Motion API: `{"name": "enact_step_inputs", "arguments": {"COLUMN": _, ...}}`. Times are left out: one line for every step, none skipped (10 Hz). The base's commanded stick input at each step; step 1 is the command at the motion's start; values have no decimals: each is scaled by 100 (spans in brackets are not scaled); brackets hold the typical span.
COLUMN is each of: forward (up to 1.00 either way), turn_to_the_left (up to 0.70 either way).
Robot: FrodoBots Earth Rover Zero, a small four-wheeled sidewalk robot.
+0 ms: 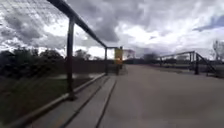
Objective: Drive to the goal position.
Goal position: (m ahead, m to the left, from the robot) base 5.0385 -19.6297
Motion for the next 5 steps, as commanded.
{"name": "enact_step_inputs", "arguments": {"forward": 100, "turn_to_the_left": -13}}
{"name": "enact_step_inputs", "arguments": {"forward": 100, "turn_to_the_left": -13}}
{"name": "enact_step_inputs", "arguments": {"forward": 100, "turn_to_the_left": -13}}
{"name": "enact_step_inputs", "arguments": {"forward": 100, "turn_to_the_left": -13}}
{"name": "enact_step_inputs", "arguments": {"forward": 100, "turn_to_the_left": -13}}
